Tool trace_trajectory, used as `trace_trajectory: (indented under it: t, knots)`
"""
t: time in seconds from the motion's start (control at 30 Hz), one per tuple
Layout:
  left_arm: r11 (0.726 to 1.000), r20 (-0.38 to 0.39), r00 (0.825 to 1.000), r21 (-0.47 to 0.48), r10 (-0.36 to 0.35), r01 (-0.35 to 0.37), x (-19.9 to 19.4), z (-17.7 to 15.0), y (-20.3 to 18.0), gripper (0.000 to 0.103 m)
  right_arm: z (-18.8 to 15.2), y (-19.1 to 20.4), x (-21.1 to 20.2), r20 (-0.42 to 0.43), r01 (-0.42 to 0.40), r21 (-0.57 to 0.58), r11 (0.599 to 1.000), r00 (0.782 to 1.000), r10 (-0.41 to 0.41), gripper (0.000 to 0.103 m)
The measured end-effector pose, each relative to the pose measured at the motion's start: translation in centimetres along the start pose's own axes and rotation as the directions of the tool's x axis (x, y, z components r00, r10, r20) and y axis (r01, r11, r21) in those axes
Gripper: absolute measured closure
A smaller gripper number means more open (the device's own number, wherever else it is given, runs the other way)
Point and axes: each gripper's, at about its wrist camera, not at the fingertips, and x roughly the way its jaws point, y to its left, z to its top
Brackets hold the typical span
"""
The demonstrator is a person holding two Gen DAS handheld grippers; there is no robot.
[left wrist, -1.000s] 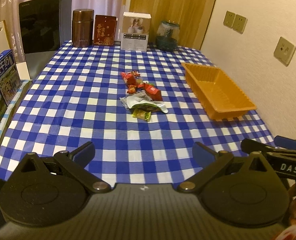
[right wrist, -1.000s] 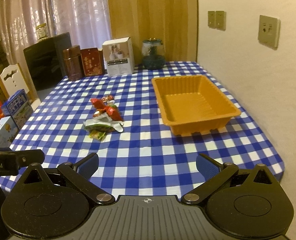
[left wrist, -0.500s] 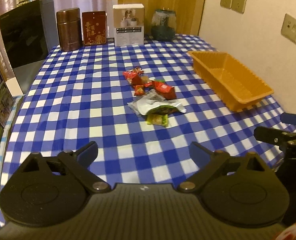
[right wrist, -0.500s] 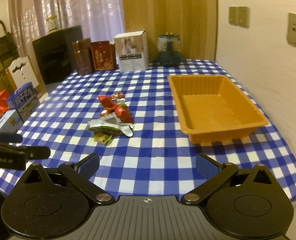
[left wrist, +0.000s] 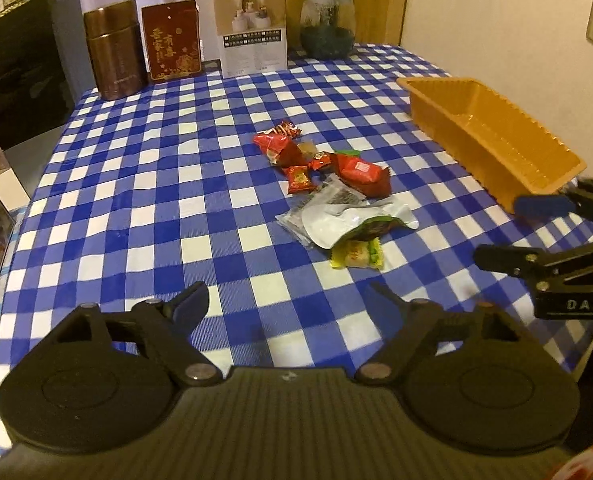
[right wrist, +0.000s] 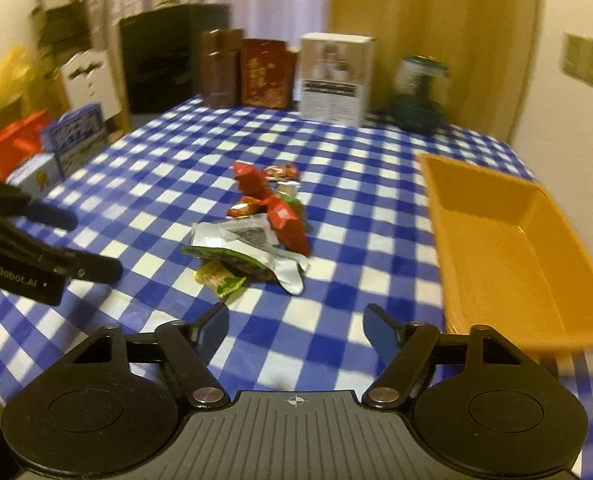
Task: Organize snacks
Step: 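Grasp the white-and-green snack bag with the right gripper while the left gripper approaches the yellow packet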
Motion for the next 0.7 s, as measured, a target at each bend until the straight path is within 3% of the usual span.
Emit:
trace_trajectory:
  t: [0.27, 0.47, 0.7]
  knots:
    - [1.0, -0.018, 1.0, -0.016, -0.024, 0.024, 3.0, 0.9, 1.8, 0.038, 1.3, 1.0, 5.7, -0.013, -0.07, -0.231, 0.97, 0.998, 0.069, 0.048]
    - [0.998, -0.017, 0.999, -0.048, -0.044, 0.043, 4.2, 1.3, 2.4, 0.038, 1.7, 1.4, 8.9, -0.032, -0.107, -0.355, 0.929, 0.994, 0.102, 0.058]
    - [0.994, -0.032, 0.997, -0.08, -0.075, 0.072, 5.1, 1.1, 2.6, 0.038, 2.2, 1.7, 11.1, -0.043, -0.134, -0.432, 0.892, 0.991, 0.128, 0.061]
